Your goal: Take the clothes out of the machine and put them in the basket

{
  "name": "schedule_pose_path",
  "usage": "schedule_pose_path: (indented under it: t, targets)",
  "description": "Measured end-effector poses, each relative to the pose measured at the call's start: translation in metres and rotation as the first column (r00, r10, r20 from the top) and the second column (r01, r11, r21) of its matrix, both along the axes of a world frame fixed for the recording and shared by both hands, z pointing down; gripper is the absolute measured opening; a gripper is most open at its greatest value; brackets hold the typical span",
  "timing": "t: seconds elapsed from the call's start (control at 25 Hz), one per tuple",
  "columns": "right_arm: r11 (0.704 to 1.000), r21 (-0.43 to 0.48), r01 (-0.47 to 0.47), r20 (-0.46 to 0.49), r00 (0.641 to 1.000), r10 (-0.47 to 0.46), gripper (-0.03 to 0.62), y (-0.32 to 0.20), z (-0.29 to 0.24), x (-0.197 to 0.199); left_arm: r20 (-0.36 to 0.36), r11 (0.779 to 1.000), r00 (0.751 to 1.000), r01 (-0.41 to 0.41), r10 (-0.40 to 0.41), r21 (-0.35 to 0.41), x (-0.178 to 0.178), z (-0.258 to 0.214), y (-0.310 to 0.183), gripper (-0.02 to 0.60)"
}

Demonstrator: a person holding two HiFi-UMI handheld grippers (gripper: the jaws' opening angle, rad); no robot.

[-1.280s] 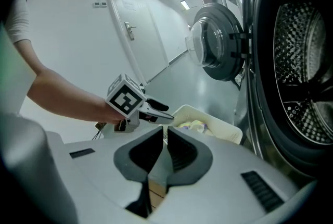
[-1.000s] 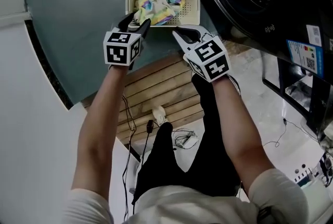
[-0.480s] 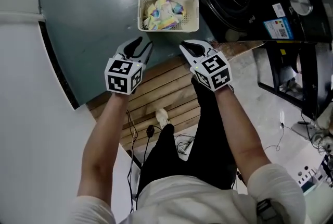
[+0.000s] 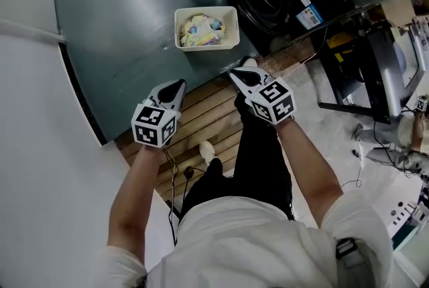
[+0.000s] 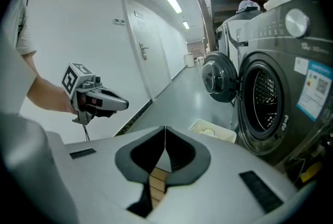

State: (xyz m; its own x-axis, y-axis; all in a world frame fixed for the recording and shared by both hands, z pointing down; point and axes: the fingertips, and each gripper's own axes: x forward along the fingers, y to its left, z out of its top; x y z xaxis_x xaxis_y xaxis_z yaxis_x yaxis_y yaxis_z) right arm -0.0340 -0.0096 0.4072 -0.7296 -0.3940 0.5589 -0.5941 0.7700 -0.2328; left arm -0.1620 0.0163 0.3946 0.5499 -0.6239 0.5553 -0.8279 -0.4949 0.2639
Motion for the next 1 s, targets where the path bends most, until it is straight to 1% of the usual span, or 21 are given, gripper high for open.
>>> schedule_pose_path:
  t: [0.2, 0.48, 0.68, 1.0]
  targets:
    - [0.999, 0.040, 0.008, 0.025, 1.000, -0.009, 0.005, 0.050, -0.056, -0.001, -0.008, 0.998, 0.998, -0.056, 0.056, 0.024, 0.004, -0.054, 0.050, -0.002]
    - [0.999, 0.047, -0.009, 0.097, 0.995, 0.005, 0.005, 0.121, -0.113, 0.004, -0.034, 0.991, 0.991, -0.132, 0.133, 0.034, 0.019, -0.110, 0.122, -0.003]
    - [0.998, 0.061, 0.017, 0.103, 0.994, -0.024, 0.005, 0.166, -0.136, 0.005, -0.052, 0.988, 0.988, -0.144, 0.146, 0.050, 0.021, -0.139, 0.162, -0.003]
    - [0.993, 0.103, 0.063, 0.082, 0.994, -0.072, 0.005, 0.209, -0.166, 0.007, -0.088, 0.991, 0.989, -0.110, 0.117, 0.076, 0.007, -0.173, 0.204, -0.003]
